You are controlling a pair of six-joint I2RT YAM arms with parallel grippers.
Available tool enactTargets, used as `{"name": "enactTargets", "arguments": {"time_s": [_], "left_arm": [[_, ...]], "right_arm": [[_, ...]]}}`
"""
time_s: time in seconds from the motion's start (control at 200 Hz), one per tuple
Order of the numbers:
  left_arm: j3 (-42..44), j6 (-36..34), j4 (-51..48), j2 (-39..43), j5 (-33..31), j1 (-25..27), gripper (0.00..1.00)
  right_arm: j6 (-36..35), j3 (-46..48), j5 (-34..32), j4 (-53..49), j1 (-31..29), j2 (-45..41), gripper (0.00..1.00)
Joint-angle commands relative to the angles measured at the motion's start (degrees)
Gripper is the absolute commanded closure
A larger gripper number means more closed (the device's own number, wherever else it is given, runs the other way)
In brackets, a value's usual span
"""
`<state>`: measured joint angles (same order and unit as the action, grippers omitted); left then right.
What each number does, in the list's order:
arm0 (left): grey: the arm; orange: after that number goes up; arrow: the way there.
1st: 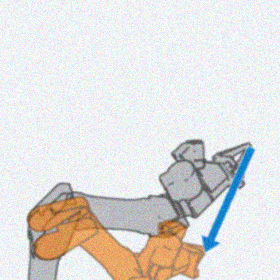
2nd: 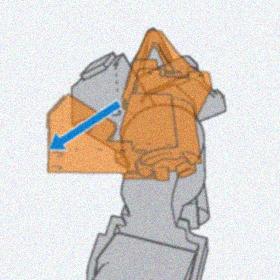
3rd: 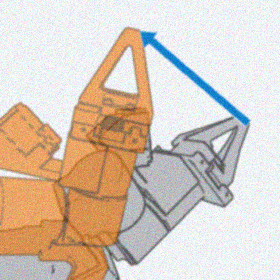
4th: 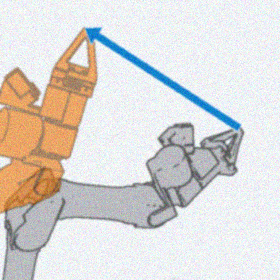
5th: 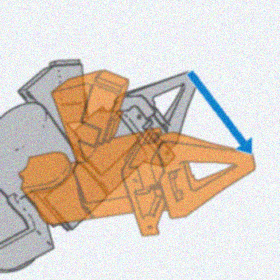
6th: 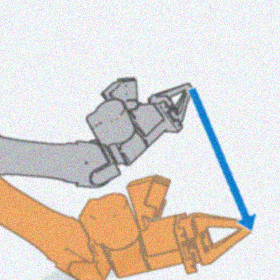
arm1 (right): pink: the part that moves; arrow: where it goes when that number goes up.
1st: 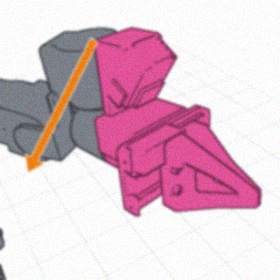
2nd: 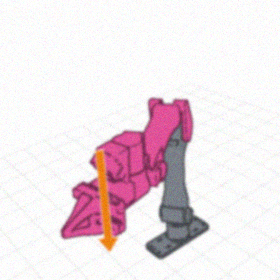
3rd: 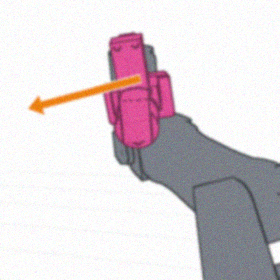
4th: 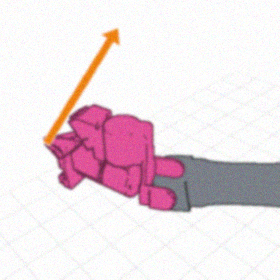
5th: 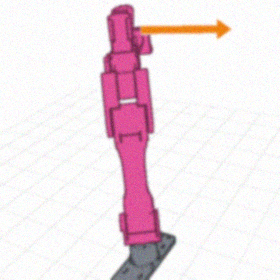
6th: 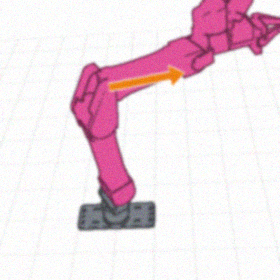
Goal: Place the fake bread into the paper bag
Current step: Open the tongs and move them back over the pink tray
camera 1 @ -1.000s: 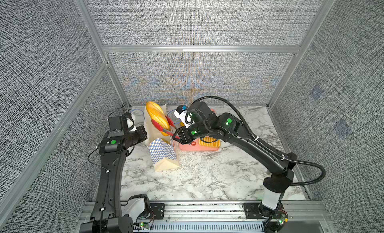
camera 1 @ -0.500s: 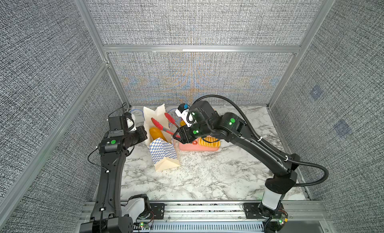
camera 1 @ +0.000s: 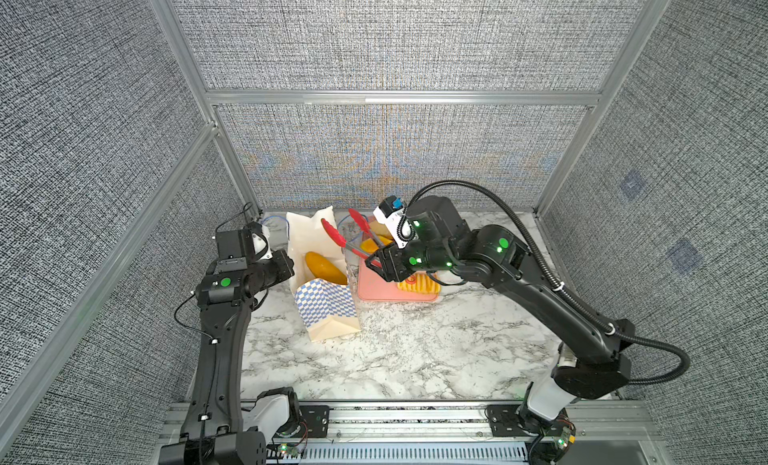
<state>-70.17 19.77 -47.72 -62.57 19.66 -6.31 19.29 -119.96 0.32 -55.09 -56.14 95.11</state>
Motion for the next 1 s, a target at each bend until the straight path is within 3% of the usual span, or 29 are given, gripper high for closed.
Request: {"name": "enactTargets", "arguments": {"time_s": [0.0,0.21,0.565,0.995], "left_arm": [[-0.7,0.1,0.5,0.2,0.3,0.0,0.81],[-0.9,-0.1,0.2,0.2,0.2,0.0,0.81],[-1.0,-0.1,0.0,0.4,0.2,0.0,0.93],[-1.2,-0.1,0.0,0.4,0.6,-0.1,0.99]], "right_arm": [[-0.5,2.1,-2.1,0.7,1.0,-2.3,0.41],[0.0,8.5,-2.4,1.2,4.3,-7.6,0.41],[1.8,22.8,0.8,3.3,14.0,-14.3,0.41],[3.2,37.9,8.7,9.5,24.8,-12.9,0.41]]}}
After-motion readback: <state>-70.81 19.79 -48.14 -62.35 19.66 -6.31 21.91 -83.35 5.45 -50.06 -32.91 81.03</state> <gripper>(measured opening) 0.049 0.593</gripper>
